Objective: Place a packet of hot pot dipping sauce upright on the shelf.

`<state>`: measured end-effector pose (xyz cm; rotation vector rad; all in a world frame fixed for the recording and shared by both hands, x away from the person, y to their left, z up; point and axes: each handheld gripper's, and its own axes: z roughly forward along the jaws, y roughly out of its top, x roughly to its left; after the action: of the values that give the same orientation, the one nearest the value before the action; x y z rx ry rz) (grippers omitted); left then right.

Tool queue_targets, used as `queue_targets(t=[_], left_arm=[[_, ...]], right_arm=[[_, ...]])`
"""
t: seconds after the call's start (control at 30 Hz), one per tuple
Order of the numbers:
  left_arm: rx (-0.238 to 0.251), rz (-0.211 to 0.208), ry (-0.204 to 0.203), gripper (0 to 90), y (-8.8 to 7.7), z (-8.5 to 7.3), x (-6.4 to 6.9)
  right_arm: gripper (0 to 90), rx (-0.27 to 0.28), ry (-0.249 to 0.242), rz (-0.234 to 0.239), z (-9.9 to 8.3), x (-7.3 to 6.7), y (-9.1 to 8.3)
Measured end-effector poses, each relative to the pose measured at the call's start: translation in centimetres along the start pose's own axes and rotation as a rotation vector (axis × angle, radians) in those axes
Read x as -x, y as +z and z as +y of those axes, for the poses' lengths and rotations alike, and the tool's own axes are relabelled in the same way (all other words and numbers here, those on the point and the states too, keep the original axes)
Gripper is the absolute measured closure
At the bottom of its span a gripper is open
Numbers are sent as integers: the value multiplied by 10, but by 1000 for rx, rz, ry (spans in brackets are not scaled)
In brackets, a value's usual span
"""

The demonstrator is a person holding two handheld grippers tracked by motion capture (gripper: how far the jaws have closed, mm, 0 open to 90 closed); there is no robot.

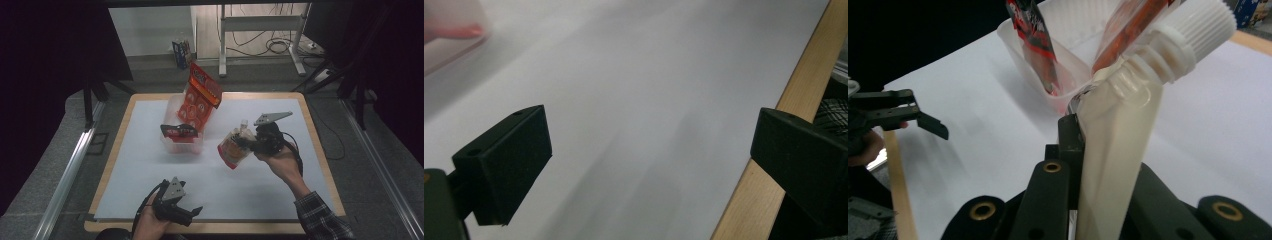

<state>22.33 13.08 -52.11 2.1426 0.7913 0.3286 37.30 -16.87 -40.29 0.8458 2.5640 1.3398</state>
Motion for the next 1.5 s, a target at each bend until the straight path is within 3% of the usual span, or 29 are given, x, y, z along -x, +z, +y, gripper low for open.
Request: queue_targets(t=[0.13, 0.5, 1.0, 1.2, 1.5], left_arm=[[-3, 12, -8, 28, -2, -2, -2], [-29, 36, 23, 28, 0, -3, -2], [-41, 43, 37, 28, 2, -3, -1], [-46, 43, 40, 28, 2, -3, -1], [-54, 44, 46, 28, 3, -3, -1]], right_arm=[[869, -7, -16, 0, 11, 5, 9], [870, -54, -84, 4, 37, 12, 39], [872, -111, -159, 43, 66, 19, 72], [873, -135, -187, 72, 76, 19, 82], [874, -146, -216, 74, 92, 16, 95]])
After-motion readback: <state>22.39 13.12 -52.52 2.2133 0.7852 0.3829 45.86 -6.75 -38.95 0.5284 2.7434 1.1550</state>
